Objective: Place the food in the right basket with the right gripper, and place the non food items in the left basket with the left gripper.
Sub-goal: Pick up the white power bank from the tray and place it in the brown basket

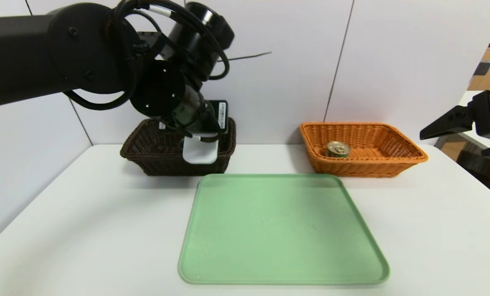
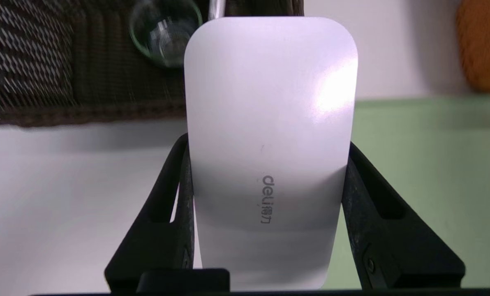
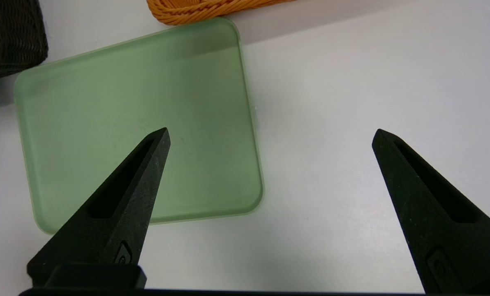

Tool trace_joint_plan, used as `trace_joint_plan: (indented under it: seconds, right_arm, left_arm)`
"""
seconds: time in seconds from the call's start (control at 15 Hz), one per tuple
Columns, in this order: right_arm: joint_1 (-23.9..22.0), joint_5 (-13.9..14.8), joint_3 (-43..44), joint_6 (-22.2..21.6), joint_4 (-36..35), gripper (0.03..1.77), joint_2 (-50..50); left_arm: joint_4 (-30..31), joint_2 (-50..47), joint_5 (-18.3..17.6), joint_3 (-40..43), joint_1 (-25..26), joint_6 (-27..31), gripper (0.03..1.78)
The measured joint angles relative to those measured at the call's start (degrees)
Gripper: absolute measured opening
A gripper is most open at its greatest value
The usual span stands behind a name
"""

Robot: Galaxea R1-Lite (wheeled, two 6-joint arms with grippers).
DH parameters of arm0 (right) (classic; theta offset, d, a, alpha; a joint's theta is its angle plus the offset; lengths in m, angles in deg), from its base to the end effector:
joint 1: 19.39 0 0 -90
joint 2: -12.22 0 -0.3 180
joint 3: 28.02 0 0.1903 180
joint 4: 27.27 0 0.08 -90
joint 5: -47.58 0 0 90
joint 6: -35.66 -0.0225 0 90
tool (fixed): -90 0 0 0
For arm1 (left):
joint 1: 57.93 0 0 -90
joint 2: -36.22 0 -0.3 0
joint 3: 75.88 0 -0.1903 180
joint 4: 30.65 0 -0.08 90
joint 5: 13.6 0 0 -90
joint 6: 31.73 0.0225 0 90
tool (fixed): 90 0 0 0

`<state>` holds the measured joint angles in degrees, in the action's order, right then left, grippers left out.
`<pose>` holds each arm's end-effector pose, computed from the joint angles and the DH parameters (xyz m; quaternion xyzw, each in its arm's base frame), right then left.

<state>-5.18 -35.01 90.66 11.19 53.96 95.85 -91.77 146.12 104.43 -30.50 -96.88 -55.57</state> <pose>0.1881 0.0446 0.3336 0.1227 0.3880 -0.0283 0.9130 0.2830 -0.2152 0.3024 -0.0267 0.2735 -0.0346 0.9609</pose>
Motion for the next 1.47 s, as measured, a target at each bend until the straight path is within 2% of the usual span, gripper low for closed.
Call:
trace_joint_plan:
  seconds: [0.27,0.4,0.8,1.07,1.27,1.47]
  right_arm:
    - [-0.07,0.00,-0.33,0.00,0.05,1.70,-1.57]
    - [-0.11,0.18,-0.38,0.11,0.02,1.70,-2.45]
    - [-0.18,0.61,-0.38,0.29,0.16,1.70,-4.14]
    - [-0.05,1.18,-0.38,0.44,0.11,1.70,-4.44]
    - [0.17,1.23,-0.32,0.46,0.00,1.70,-4.44]
    - [0.22,1.24,-0.35,0.44,0.02,1.70,-4.39]
  left_arm:
    - [19.70,3.30,0.06,0.48,9.08,7.47,1.00]
    - [24.42,5.86,-0.28,0.91,12.52,7.45,1.00]
    - [28.55,12.95,-0.52,1.06,20.07,6.51,1.00]
    - [28.66,15.48,-0.61,1.05,22.49,6.31,1.00]
    - [28.64,16.01,-0.59,1.27,23.19,6.53,1.22]
    - [28.59,16.04,-0.59,1.28,23.14,6.88,1.37]
